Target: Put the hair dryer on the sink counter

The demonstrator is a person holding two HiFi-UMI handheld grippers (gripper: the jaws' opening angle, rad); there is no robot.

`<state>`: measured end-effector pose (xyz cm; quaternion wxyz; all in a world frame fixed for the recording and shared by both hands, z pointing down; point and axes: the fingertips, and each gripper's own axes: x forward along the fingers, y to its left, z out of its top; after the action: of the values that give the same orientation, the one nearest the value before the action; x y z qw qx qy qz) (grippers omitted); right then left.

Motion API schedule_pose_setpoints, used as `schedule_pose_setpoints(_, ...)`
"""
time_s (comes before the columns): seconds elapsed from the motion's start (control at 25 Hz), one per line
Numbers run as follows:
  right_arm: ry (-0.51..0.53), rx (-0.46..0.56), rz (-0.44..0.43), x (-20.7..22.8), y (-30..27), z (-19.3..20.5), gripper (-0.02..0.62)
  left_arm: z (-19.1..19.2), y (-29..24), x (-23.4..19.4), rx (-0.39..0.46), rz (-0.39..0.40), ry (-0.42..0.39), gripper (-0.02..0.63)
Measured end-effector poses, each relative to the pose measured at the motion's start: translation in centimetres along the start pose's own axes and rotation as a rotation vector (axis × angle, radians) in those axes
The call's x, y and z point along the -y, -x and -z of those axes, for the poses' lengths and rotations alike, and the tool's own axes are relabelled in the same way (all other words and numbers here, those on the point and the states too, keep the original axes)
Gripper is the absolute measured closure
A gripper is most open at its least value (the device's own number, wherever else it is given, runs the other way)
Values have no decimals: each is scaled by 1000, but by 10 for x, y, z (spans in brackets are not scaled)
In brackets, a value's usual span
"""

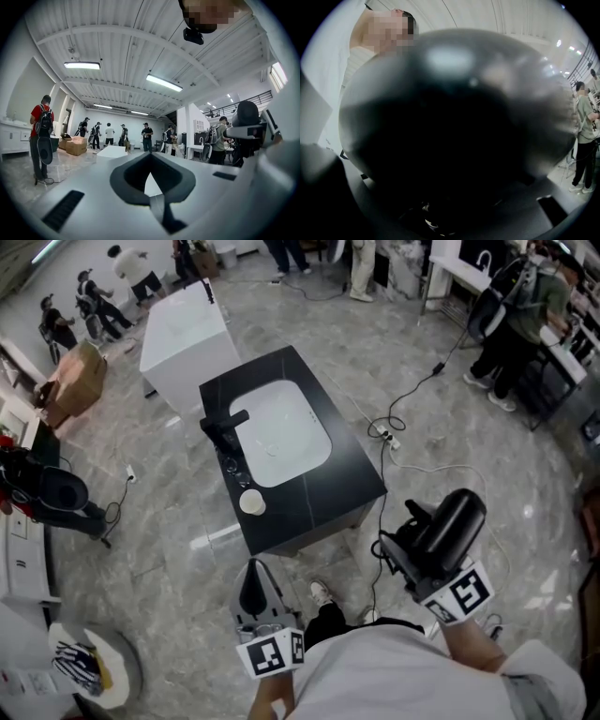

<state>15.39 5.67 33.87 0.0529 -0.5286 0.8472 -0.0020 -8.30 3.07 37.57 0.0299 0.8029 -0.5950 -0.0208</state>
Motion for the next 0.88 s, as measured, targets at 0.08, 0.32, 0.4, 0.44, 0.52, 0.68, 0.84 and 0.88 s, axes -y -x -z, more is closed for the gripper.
schedule_pose_setpoints(0.08, 2, 0, 4, 1, -10, 0, 324, -1, -8, -6, 4, 4, 1, 604)
schedule_pose_setpoints(0.32, 19, -13, 7, -1, -41, 2, 324, 3, -33, -27, -6, 10, 17, 603)
schedule_pose_setpoints(0.4, 27, -19, 9, -1, -49, 4, 325, 6, -42, -33, -11, 17, 25, 604)
schedule_pose_setpoints(0.44, 33, -20, 11, -1, -54, 5, 325, 8, -46, -36, -13, 21, 29, 604)
schedule_pose_setpoints(0.52, 41, -17, 17, 0, -62, 5, 325, 10, -56, -40, -14, 33, 35, 604)
schedule_pose_setpoints(0.68, 45, -24, 39, -2, -76, 6, 325, 11, -71, -52, -18, 55, 45, 604)
schedule_pose_setpoints(0.84, 55, -35, 61, -3, -87, 7, 327, 13, -83, -63, -25, 72, 57, 604)
schedule_pose_setpoints(0.88, 57, -40, 68, -3, -90, 8, 327, 13, -85, -65, -25, 77, 58, 604)
